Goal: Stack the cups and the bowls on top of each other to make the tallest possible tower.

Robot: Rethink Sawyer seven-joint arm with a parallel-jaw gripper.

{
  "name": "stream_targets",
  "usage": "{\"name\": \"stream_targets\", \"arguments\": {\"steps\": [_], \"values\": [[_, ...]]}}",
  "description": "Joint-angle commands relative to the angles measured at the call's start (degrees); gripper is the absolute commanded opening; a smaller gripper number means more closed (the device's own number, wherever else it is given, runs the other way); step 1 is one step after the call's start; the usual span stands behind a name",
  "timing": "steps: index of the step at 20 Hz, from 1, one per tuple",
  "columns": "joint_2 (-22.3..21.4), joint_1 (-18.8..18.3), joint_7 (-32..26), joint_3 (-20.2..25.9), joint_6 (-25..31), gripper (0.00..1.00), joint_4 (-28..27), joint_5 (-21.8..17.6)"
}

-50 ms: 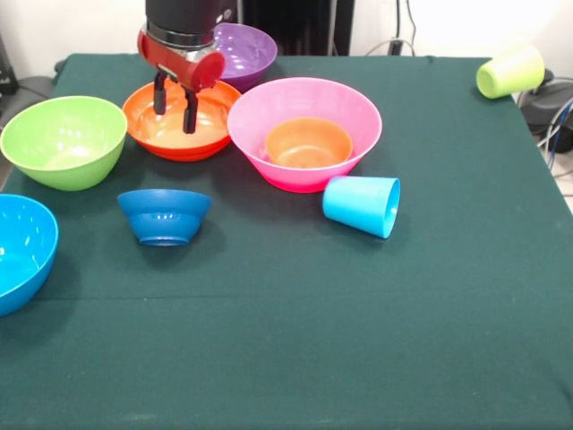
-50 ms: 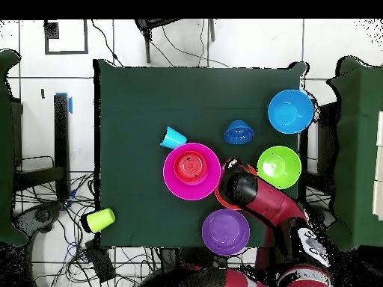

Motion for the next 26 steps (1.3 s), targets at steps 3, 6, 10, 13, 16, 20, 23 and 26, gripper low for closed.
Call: {"name": "stream_targets", "arguments": {"steps": [3, 6, 10, 13, 16, 20, 23, 26], "values": [[1.50, -2.38, 5.50, 8.77, -3.56, 1.00, 1.46, -3.54], [1.00, -3.39, 5.83, 8.85, -4.75, 1.00, 3.12, -4.44], [0.43, -6.13, 5.56, 9.60, -5.68, 1.00, 4.72, -6.15], [-1.06, -9.26, 4.84, 10.99, -5.49, 1.00, 6.58, -7.84], [-2.33, -11.54, 4.30, 11.86, -4.42, 1.00, 7.47, -8.83], [-3.62, -15.30, 3.67, 13.96, -4.09, 1.00, 8.79, -10.68], [-4.56, -18.54, 2.96, 15.47, -4.49, 1.00, 10.14, -12.66], [-4.21, -22.34, 1.66, 17.25, -5.27, 1.00, 10.45, -15.53]]}}
